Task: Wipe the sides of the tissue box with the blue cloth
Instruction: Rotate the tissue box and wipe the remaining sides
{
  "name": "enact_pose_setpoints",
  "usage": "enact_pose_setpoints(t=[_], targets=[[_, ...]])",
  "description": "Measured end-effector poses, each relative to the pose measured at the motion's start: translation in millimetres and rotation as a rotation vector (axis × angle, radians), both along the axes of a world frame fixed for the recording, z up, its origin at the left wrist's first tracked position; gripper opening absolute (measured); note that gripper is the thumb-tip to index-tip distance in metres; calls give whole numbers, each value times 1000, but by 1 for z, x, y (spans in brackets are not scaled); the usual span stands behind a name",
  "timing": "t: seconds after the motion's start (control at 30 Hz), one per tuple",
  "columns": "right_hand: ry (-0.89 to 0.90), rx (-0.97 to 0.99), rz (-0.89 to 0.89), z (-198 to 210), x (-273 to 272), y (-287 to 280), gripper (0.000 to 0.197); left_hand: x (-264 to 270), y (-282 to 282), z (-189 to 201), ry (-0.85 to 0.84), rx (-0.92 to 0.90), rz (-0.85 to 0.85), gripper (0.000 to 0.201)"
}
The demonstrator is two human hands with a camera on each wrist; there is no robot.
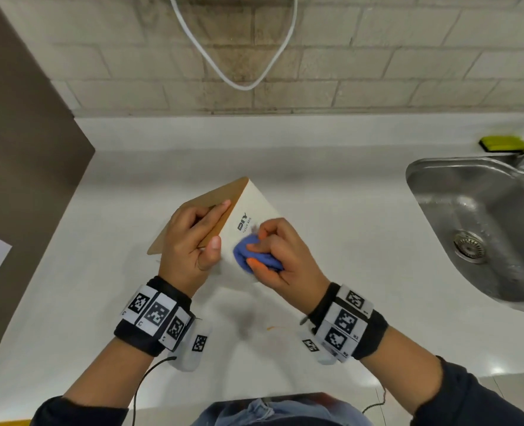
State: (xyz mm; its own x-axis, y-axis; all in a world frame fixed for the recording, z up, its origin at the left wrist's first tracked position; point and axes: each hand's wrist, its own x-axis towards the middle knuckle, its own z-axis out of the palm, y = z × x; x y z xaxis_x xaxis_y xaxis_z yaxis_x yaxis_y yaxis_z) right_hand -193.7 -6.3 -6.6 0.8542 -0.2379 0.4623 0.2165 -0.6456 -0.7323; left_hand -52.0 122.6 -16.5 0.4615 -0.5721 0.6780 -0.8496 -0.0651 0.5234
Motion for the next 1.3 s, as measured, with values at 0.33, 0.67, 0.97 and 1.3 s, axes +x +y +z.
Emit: enact_pose_setpoints(t=[0.33, 0.67, 0.97, 1.3], targets=[[214, 287, -510, -4, -69, -73, 14, -19, -2, -15, -236, 277, -273, 56], [217, 367, -486, -7, -82, -65, 16, 7, 56, -33, -234, 781, -189, 65], [252, 409, -367, -23, -61, -36, 19, -41, 17, -35, -24, 837, 489, 83], [197, 510, -406, -26, -36, -24, 20, -24, 61, -30, 313, 312, 270, 58]])
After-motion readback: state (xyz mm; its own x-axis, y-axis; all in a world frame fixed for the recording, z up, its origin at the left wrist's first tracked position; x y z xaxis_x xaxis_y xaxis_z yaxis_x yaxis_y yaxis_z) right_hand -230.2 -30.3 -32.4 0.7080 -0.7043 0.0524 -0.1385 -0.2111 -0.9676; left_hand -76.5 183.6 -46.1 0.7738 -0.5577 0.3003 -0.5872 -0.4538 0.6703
